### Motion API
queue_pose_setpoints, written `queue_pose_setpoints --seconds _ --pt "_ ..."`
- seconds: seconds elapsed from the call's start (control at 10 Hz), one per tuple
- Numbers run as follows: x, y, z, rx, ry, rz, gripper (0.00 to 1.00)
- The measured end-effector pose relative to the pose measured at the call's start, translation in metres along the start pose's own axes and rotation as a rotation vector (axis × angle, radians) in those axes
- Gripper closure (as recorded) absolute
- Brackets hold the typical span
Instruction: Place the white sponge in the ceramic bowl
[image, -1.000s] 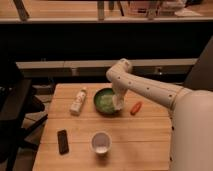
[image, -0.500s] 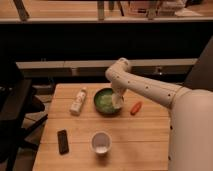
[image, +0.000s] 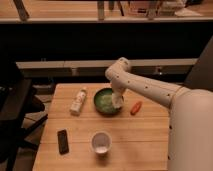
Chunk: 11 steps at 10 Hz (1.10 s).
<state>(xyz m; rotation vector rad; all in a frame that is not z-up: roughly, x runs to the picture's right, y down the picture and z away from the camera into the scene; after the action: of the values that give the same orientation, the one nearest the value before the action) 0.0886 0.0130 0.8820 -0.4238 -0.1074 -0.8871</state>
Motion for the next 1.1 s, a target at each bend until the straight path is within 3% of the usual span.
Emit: queue_pose_setpoints --seconds 0.3,0.5,1.1 --pt "0.0006 -0.003 0.0004 0.005 0.001 -0.008 0.96" --pt "0.0028 -0.0035 0.0008 0.007 0.003 -0.012 0.88" --pt "0.0042 -0.0096 0.0019 0.014 0.004 -0.029 0.88"
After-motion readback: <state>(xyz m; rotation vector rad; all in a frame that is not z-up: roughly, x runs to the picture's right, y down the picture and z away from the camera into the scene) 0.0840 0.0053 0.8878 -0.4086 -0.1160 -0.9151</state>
